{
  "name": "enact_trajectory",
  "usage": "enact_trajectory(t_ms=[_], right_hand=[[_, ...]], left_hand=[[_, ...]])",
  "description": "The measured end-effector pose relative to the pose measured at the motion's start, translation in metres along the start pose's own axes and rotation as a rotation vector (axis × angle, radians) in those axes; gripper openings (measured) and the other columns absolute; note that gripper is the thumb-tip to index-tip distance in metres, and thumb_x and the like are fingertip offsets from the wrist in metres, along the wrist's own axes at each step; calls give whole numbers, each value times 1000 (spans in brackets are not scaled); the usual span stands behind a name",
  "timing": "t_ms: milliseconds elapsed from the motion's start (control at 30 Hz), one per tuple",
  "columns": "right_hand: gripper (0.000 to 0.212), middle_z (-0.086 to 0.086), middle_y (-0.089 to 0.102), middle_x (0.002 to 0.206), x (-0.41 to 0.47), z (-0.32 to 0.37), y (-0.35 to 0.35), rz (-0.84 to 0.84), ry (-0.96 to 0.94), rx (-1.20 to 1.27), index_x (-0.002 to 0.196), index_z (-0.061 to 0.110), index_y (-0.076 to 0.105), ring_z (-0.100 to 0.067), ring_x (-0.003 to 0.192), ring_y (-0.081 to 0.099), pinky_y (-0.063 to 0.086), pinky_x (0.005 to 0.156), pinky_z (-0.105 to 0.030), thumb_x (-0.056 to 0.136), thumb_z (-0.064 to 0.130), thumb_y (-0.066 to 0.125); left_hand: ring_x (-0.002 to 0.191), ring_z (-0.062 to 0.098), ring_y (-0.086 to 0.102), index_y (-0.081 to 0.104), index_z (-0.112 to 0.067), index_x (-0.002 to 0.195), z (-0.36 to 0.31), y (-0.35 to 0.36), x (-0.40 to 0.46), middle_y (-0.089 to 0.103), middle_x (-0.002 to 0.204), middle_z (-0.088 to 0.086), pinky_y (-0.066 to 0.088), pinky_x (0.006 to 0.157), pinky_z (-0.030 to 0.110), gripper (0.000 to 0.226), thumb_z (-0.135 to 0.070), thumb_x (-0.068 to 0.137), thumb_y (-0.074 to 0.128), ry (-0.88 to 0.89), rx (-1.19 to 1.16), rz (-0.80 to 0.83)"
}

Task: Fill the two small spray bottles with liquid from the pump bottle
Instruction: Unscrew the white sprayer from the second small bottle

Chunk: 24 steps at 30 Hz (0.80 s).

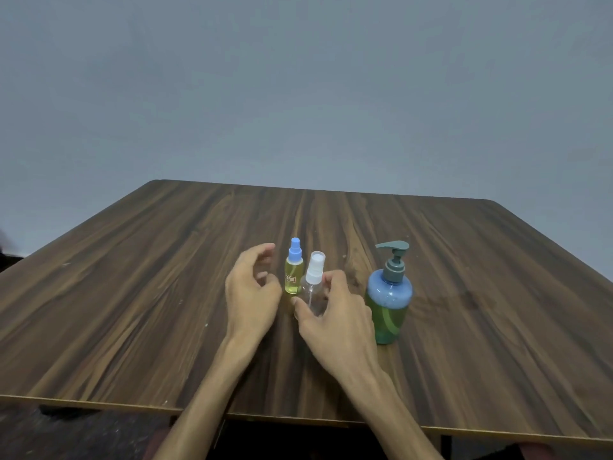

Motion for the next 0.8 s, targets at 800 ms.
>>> enact_trajectory(t_ms=[800], right_hand=[[28,11,64,88,-25,-23,-13,-120,-368,252,105,20,77,-14,80,62,52,67,-33,80,28,84]], left_hand=[[66,14,71,76,-2,85,-57,16,-51,74,72,6,56,62,25,22,-10,75,95,-222,-485,221]])
Point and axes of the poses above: each hand's wrist, its own x-axis towards the middle knuckle, its own y-axis out of the palm, z = x × y, the point moved 3 cm from there along x, towards the middle knuckle
